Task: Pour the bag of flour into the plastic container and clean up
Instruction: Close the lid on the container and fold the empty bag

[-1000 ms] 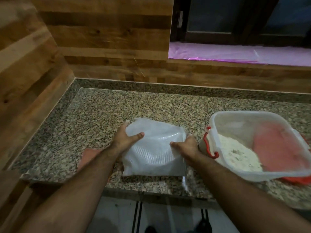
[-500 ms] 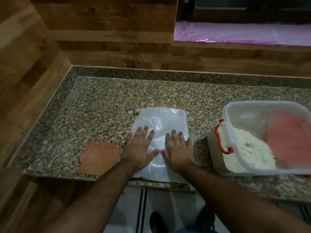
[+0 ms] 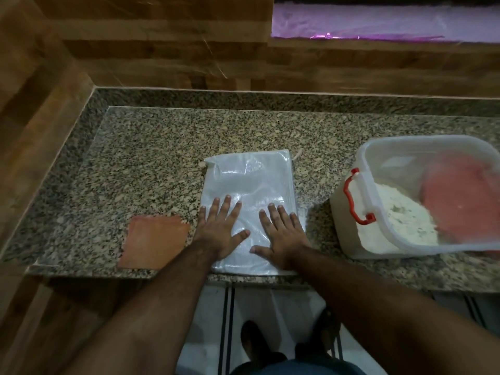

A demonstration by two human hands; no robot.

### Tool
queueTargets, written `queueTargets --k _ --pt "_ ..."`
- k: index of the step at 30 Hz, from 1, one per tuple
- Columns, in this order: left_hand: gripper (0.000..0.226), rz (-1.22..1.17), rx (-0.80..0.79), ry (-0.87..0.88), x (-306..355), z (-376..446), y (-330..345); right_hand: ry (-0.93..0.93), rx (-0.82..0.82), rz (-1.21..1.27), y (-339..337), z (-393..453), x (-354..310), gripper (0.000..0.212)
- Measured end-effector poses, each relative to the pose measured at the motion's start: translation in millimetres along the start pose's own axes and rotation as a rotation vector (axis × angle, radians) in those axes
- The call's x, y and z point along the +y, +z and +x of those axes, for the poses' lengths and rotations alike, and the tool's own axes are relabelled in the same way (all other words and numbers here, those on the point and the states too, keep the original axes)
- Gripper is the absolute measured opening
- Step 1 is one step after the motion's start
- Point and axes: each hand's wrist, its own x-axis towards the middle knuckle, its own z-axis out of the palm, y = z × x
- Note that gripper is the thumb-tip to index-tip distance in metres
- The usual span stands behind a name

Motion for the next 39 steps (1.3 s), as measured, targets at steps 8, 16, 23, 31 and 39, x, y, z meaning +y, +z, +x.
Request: queueTargets --k 8,16,23,31,39 --pt "0.058 -0.150 0.141 0.038 43.7 -11.1 -68.5 0.033 0.038 -0.040 -93.6 -54.0 -5.5 0.055" --pt "0.034 -0.734 0.710 0.170 158.0 -35.0 -163.3 0.101 0.656 0.120 -229.8 -143.9 77.1 0.034" --pt "0.037 -0.423 0.678 0.662 301.5 -40.1 -197.2 0.326 0.870 0.236 -233.8 -190.8 236.0 0.028" --pt "0.057 -0.079 0.223 0.400 392.0 -23.1 -170.3 0.576 0.694 0.568 -137.7 -200.2 399.2 0.026" --pt "0.067 -0.151 0.279 0.263 388.1 -22.4 -162.4 0.277 0.351 0.333 3.1 -189.0 429.3 0.042"
